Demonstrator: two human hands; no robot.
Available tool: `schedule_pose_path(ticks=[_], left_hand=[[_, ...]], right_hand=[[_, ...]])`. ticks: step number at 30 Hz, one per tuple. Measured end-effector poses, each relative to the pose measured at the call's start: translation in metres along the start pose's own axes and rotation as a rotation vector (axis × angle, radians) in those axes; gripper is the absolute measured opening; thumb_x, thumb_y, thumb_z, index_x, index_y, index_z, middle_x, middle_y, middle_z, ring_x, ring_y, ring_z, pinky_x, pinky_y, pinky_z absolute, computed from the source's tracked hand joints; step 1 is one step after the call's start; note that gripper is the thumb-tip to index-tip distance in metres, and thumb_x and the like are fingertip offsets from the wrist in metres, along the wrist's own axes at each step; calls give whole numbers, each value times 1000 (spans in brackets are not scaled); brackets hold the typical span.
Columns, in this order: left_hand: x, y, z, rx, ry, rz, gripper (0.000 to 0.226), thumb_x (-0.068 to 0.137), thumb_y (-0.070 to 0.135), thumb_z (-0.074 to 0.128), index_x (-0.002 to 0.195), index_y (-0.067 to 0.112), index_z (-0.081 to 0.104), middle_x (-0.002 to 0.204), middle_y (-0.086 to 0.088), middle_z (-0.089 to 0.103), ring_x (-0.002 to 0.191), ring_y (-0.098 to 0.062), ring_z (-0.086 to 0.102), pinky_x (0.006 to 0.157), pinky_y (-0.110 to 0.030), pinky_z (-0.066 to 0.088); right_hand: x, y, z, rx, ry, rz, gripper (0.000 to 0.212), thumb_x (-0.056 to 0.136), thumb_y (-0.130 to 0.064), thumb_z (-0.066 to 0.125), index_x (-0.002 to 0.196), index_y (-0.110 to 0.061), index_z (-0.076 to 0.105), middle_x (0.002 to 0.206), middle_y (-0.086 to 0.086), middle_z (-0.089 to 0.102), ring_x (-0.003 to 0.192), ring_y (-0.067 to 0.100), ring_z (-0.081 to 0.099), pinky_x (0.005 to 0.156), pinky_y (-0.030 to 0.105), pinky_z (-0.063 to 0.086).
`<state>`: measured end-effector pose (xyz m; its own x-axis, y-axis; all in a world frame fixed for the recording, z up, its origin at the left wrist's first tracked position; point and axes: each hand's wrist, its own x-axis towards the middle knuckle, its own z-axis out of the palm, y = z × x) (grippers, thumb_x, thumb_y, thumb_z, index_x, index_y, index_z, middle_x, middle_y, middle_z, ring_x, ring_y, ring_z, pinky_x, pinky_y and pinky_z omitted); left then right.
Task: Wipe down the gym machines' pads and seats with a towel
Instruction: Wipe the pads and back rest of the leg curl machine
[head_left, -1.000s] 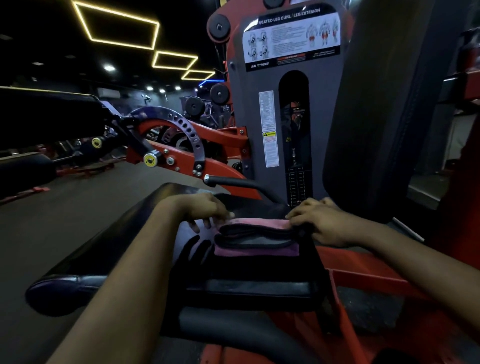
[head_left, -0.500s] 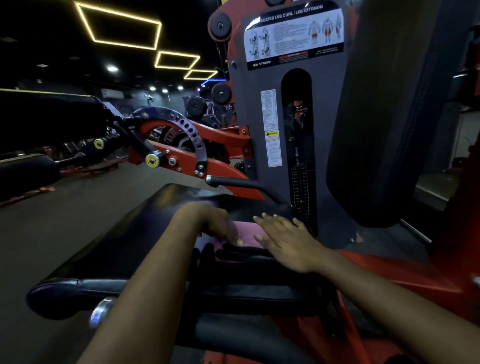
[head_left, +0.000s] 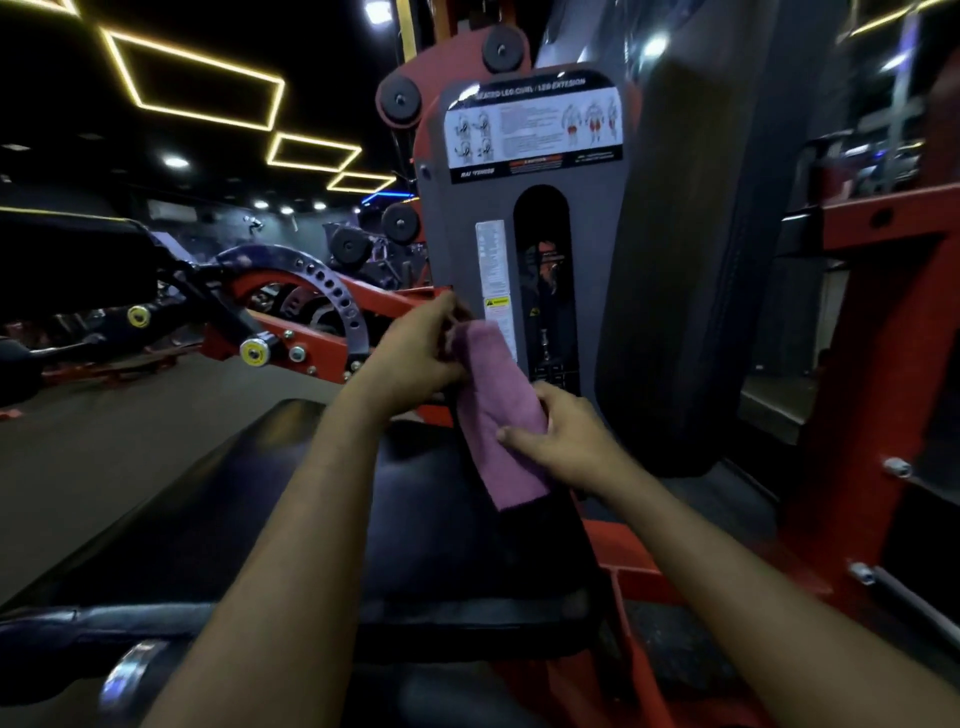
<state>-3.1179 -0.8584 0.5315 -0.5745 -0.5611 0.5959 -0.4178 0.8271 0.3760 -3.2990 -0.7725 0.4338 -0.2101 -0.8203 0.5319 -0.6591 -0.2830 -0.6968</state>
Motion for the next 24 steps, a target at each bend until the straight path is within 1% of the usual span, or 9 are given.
schedule_pose_path(ticks=[2, 4, 7, 9, 11, 15, 18, 21, 24], left_hand=[[4, 17, 19, -84, 296, -109, 40, 83, 29, 75, 113, 13, 53, 105, -8, 66, 97, -30, 63, 87, -48, 53], [3, 40, 38, -242, 211, -288, 60, 93, 56, 61, 131, 13, 44, 124, -14, 64, 112, -34, 62, 97, -46, 50], [-3, 66, 69, -450, 26, -295, 92, 86, 77, 52, 154, 25, 17, 134, -7, 57, 118, -32, 59, 103, -42, 48], [-2, 75, 83, -498, 173, -259, 96, 77, 78, 56, 152, 33, 17, 130, -7, 61, 113, -32, 62, 100, -45, 50], [-2, 79, 92, -519, 310, -265, 83, 79, 68, 59, 147, 31, 29, 126, -13, 64, 111, -36, 62, 98, -47, 50], [4, 87, 111, -588, 394, -338, 59, 95, 44, 59, 147, 26, 36, 125, -19, 62, 112, -40, 59, 95, -41, 47], [25, 93, 131, -537, 352, -369, 71, 97, 49, 54, 157, 31, 21, 138, -19, 55, 121, -41, 55, 103, -47, 45], [38, 123, 158, -474, 196, -210, 77, 99, 53, 47, 158, 47, -4, 154, -11, 38, 130, -39, 50, 105, -50, 41], [34, 139, 180, -538, 280, -131, 67, 102, 57, 40, 157, 50, 3, 156, 0, 33, 134, -30, 47, 102, -43, 39]], right_hand=[[2, -4, -3, -46, 320, -37, 31, 78, -34, 81, 93, -13, 64, 84, 1, 69, 76, 22, 66, 65, 33, 50], [3, -8, -15, -61, 486, -86, 33, 75, -36, 81, 85, -14, 59, 77, 3, 68, 70, 24, 64, 61, 37, 49], [0, -7, -37, 61, 277, -159, 38, 72, -29, 84, 103, -15, 66, 92, 0, 73, 79, 11, 67, 71, 31, 53], [-8, 1, -56, 160, 25, -192, 60, 71, -24, 80, 129, -21, 63, 117, -3, 72, 104, 8, 68, 93, 29, 55], [-19, 4, -79, 122, -23, -204, 62, 77, -10, 78, 133, -31, 61, 124, -11, 70, 111, 6, 67, 101, 27, 52], [-38, -9, -124, -95, 688, -314, 35, 85, 4, 63, 102, -23, 78, 99, -10, 75, 95, 12, 71, 89, 29, 55], [-28, -2, -152, -287, 1071, -228, 31, 92, -21, 57, 120, -14, 67, 115, -3, 63, 106, 19, 56, 93, 21, 39], [-10, 14, -166, -168, 784, -16, 55, 107, -40, 38, 156, -15, 37, 157, 4, 38, 139, 12, 31, 114, 22, 18], [-4, 15, -156, 8, 537, 115, 56, 111, -43, 21, 163, -22, 17, 159, 9, 38, 147, 20, 33, 110, 12, 19]])
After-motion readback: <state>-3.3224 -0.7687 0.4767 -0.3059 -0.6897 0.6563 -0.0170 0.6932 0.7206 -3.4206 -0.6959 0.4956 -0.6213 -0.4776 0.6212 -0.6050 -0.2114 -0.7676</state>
